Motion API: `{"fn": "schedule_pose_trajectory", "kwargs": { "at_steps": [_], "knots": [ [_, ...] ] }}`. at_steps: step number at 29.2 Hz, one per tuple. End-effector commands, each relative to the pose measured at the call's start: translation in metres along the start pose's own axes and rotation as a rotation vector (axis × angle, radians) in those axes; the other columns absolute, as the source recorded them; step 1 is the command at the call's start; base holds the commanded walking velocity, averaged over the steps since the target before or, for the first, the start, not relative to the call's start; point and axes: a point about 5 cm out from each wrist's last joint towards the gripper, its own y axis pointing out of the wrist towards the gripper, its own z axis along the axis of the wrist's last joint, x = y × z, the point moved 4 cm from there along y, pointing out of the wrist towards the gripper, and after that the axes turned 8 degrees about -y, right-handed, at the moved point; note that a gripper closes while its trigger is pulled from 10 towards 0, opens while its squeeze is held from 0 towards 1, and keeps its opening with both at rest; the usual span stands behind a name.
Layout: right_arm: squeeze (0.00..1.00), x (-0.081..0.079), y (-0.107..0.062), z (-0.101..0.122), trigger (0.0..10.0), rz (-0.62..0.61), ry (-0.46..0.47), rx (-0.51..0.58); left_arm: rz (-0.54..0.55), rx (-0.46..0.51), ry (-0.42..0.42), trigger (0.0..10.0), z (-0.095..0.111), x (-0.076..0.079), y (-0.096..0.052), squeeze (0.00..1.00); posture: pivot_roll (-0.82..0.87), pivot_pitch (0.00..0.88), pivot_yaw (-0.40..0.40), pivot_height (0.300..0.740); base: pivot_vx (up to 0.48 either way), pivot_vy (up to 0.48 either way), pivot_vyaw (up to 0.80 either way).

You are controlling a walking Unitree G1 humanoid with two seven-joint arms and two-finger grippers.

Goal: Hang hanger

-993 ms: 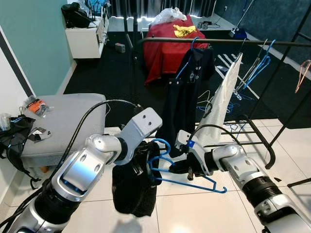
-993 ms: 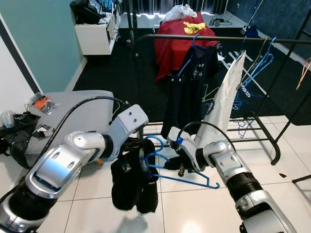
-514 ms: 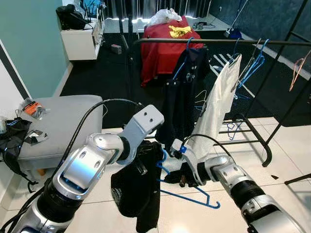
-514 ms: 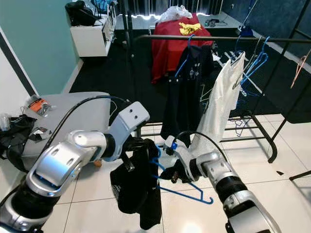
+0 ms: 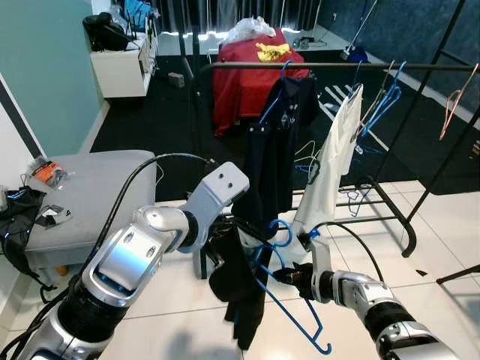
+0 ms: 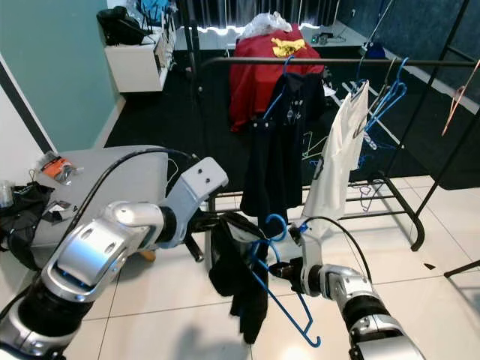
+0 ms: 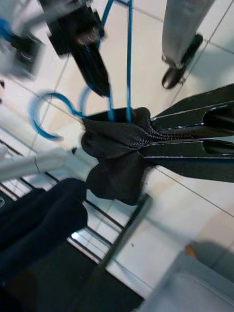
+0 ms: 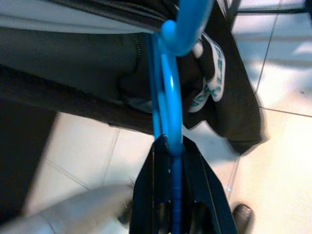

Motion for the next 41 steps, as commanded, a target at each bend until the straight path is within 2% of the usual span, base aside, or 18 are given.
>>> {"fn": "schedule_pose_trajectory", "kwargs": {
  "at_steps": [1, 3, 5, 6, 8, 13, 16, 17, 18, 19, 20, 25, 29, 32, 35, 37, 38, 41],
  "knots": [
    [0.0, 0.022, -0.009, -0.006, 10.0, -0.152, 0.259, 0.088, 0.101, 0.032, 0.045, 10.0, 0.007, -0.019, -0.008, 0.0, 0.02, 0.014, -0.024, 0.74, 0.0, 0.0, 0.0],
    [0.0, 0.022, -0.009, -0.003, 10.0, -0.153, 0.334, 0.127, 0.115, 0.021, 0.053, 10.0, 0.005, -0.022, -0.008, 0.0, 0.02, 0.015, -0.025, 0.74, 0.0, 0.0, 0.0],
    [0.0, 0.011, -0.006, -0.002, 10.0, -0.073, 0.326, 0.114, 0.137, 0.006, 0.067, 10.0, 0.001, -0.028, -0.007, 0.0, 0.02, 0.02, -0.027, 0.74, 0.0, 0.0, 0.0],
    [0.0, -0.008, -0.004, -0.004, 10.0, 0.047, 0.275, 0.071, 0.164, -0.013, 0.084, 10.0, -0.003, -0.035, -0.005, 0.0, 0.01, 0.03, -0.027, 0.74, 0.0, 0.0, 0.0],
    [0.0, -0.014, -0.004, -0.006, 10.0, 0.081, 0.254, 0.055, 0.172, -0.018, 0.087, 10.0, -0.004, -0.038, -0.005, 0.0, 0.01, 0.03, -0.027, 0.74, 0.0, 0.0, 0.0],
    [0.0, -0.014, -0.014, -0.015, 10.0, 0.078, 0.231, 0.032, 0.209, -0.062, 0.126, 10.0, -0.012, -0.049, -0.001, 0.0, -0.01, 0.036, -0.011, 0.74, 0.0, 0.0, 0.0],
    [0.0, -0.008, -0.033, -0.038, 10.0, 0.055, -0.045, -0.125, 0.23, -0.123, 0.169, 10.0, -0.026, -0.059, 0.001, 0.0, -0.02, 0.041, 0.0, 0.74, 0.0, 0.0, 0.0],
    [0.0, -0.008, -0.033, -0.038, 10.0, 0.055, -0.045, -0.125, 0.23, -0.123, 0.169, 10.0, -0.026, -0.059, 0.001, 0.0, -0.02, 0.041, 0.0, 0.74, 0.0, 0.0, 0.0],
    [0.0, -0.006, -0.041, -0.048, 10.0, 0.066, -0.188, -0.21, 0.229, -0.153, 0.195, 10.0, -0.032, -0.061, 0.002, 0.0, -0.02, 0.042, 0.001, 0.74, 0.0, 0.0, 0.0],
    [0.0, -0.006, -0.041, -0.048, 10.0, 0.066, -0.188, -0.21, 0.229, -0.153, 0.195, 10.0, -0.032, -0.061, 0.002, 0.0, -0.02, 0.042, 0.001, 0.74, 0.0, 0.0, 0.0],
    [0.0, -0.008, -0.049, -0.054, 10.0, 0.112, -0.285, -0.269, 0.214, -0.186, 0.219, 10.0, -0.04, -0.062, 0.002, 0.0, -0.02, 0.042, 0.0, 0.74, 0.0, 0.0, 0.0],
    [0.0, -0.007, -0.062, -0.057, 10.0, 0.173, -0.347, -0.346, 0.175, -0.23, 0.241, 10.0, -0.051, -0.062, -0.002, 0.0, -0.01, 0.041, -0.007, 0.74, 0.0, 0.0, 0.0],
    [0.0, 0.0, -0.069, -0.059, 10.0, 0.178, -0.367, -0.4, 0.168, -0.247, 0.255, 10.0, -0.055, -0.063, -0.006, 0.0, -0.01, 0.041, -0.017, 0.74, 0.0, 0.0, 0.0],
    [0.0, 0.022, -0.083, -0.056, 10.0, 0.107, -0.375, -0.472, 0.173, -0.264, 0.278, 10.0, -0.058, -0.069, -0.014, 0.0, 0.0, 0.039, -0.024, 0.74, 0.0, 0.0, 0.0],
    [0.0, 0.023, -0.084, -0.055, 10.0, 0.101, -0.375, -0.474, 0.173, -0.264, 0.28, 10.0, -0.058, -0.07, -0.014, 0.0, 0.0, 0.039, -0.024, 0.74, 0.0, 0.0, 0.0],
    [0.0, 0.054, -0.076, -0.033, 10.0, -0.138, -0.235, -0.303, 0.154, -0.209, 0.27, 10.0, -0.043, -0.066, -0.019, 0.0, 0.01, 0.038, -0.022, 0.74, 0.0, 0.0, 0.0],
    [0.0, 0.054, -0.076, -0.033, 10.0, -0.138, -0.235, -0.303, 0.154, -0.209, 0.27, 10.0, -0.043, -0.066, -0.019, 0.0, 0.01, 0.038, -0.022, 0.74, 0.0, 0.0, 0.0],
    [0.0, 0.065, -0.068, -0.01, 10.0, -0.261, -0.031, -0.098, 0.129, -0.156, 0.253, 10.0, -0.029, -0.061, -0.025, 0.0, 0.02, 0.039, -0.023, 0.74, 0.0, 0.0, 0.0]
  ]
}}
